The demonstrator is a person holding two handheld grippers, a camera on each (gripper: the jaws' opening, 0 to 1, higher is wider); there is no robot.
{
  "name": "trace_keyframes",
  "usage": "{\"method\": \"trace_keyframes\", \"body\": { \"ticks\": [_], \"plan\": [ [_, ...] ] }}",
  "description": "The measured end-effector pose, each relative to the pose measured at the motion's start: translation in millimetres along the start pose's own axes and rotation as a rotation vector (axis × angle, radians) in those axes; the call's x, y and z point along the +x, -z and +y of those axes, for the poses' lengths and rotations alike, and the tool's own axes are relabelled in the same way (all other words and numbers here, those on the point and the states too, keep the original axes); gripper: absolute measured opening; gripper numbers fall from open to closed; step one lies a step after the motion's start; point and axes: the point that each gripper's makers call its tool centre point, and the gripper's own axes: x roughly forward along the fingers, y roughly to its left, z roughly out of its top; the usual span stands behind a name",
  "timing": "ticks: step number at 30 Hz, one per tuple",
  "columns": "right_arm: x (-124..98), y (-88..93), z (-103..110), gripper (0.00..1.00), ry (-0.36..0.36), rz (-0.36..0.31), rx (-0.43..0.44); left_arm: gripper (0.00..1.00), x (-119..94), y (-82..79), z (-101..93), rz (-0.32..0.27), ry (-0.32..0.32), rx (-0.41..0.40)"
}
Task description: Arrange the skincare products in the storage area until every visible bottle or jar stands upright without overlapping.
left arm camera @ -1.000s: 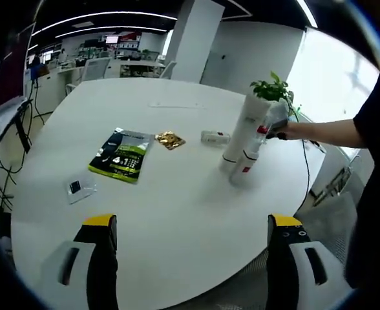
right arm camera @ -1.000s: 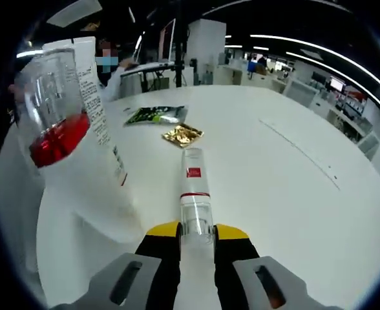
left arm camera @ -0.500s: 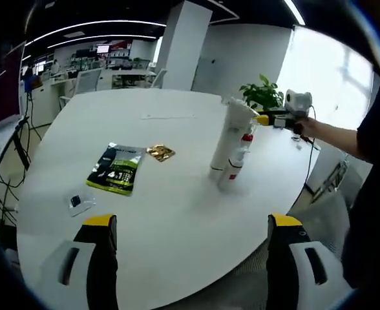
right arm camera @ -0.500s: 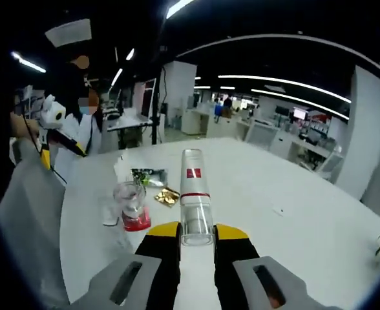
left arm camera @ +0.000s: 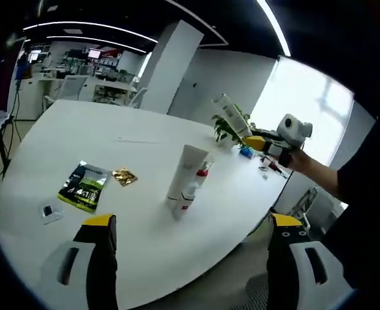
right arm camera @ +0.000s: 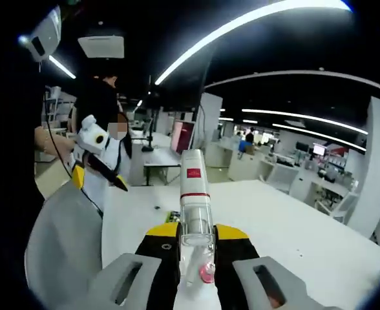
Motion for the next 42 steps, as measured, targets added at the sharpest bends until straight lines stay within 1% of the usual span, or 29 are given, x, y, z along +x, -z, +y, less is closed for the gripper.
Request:
{"method": "trace_keyframes", "body": {
  "ticks": [1, 2, 3, 5, 7, 10, 11, 13, 15, 17, 18, 21, 22, 23, 24, 25, 27, 29, 31, 35, 37, 42],
  "plan": [
    [3.0, -1.5, 15.3, 0.09, -0.026, -0.002, 0.007, 0.9, -2.9, -4.6, -5.5, -0.013, 0.015, -0.015],
    [4.8, -2.1, 21.9, 0.09, -0.034, -0.003, 0.006, 0.9, -5.2, -7.2, -8.4, -0.023, 0.025, -0.027],
    [7.8, -3.0, 31.3, 0.09, -0.052, -0.003, 0.01, 0.9, -7.8, -12.5, -13.8, -0.046, 0.041, -0.042],
    [11.1, -4.3, 42.3, 0.09, -0.07, -0.005, 0.01, 0.9, -10.8, -19.9, -23.4, -0.075, 0.065, -0.066],
    [15.0, -6.3, 56.0, 0.09, -0.098, -0.007, 0.009, 0.89, -13.2, -25.1, -30.5, -0.091, 0.08, -0.076],
    [19.6, -10.4, 74.5, 0.09, -0.148, -0.005, -0.012, 0.88, -13.9, -31.3, -36.1, -0.103, 0.081, -0.067],
    [19.9, -10.2, 74.9, 0.09, -0.157, -0.005, -0.02, 0.88, -13.7, -32.4, -36.9, -0.105, 0.08, -0.064],
    [20.7, -12.2, 83.5, 0.09, -0.181, -0.004, -0.034, 0.87, -12.9, -33.9, -38.3, -0.107, 0.084, -0.063],
    [20.1, -12.4, 90.9, 0.09, -0.206, 0.006, -0.069, 0.87, -12.5, -37.0, -37.4, -0.115, 0.105, -0.076],
    [18.3, -9.7, 90.6, 0.09, -0.222, 0.021, -0.104, 0.86, -11.1, -39.3, -34.0, -0.118, 0.117, -0.085],
    [17.9, -9.9, 92.4, 0.09, -0.227, 0.025, -0.118, 0.84, -8.8, -38.5, -36.2, -0.111, 0.125, -0.087],
    [15.5, -8.1, 97.4, 0.09, -0.245, 0.045, -0.166, 0.8, -1.3, -34.8, -46.9, -0.089, 0.148, -0.093],
    [15.1, -8.1, 99.6, 0.09, -0.253, 0.05, -0.177, 0.78, 1.9, -34.1, -54.0, -0.091, 0.152, -0.092],
    [14.7, -7.7, 101.3, 0.09, -0.26, 0.054, -0.19, 0.77, 4.7, -35.0, -57.4, -0.098, 0.164, -0.106],
    [14.9, -8.1, 102.6, 0.09, -0.263, 0.056, -0.198, 0.77, 7.6, -35.7, -64.7, -0.108, 0.176, -0.118],
    [14.5, -8.2, 103.4, 0.09, -0.27, 0.057, -0.206, 0.76, 9.7, -36.6, -65.3, -0.116, 0.185, -0.138],
    [14.8, -9.4, 104.4, 0.09, -0.275, 0.056, -0.215, 0.7, 11.6, -36.1, -64.7, -0.116, 0.189, -0.15],
    [15.5, -11.6, 105.9, 0.09, -0.286, 0.054, -0.232, 0.6, 11.5, -35.6, -58.0, -0.11, 0.202, -0.158],
    [16.1, -12.6, 107.4, 0.09, -0.294, 0.052, -0.24, 0.53, 11.7, -35.5, -58.1, -0.11, 0.212, -0.17],
    [18.4, -10.9, 109.6, 0.09, -0.31, 0.062, -0.269, 0.46, 9.6, -39.4, -56.2, -0.131, 0.232, -0.212],
    [19.5, -9.9, 111.0, 0.09, -0.32, 0.065, -0.277, 0.38, 8.1, -40.6, -54.6, -0.137, 0.242, -0.221],
    [21.2, -7.7, 111.9, 0.09, -0.33, 0.074, -0.296, 0.26, 7.3, -35.5, -48.6, -0.12, 0.22, -0.213]
  ]
}}
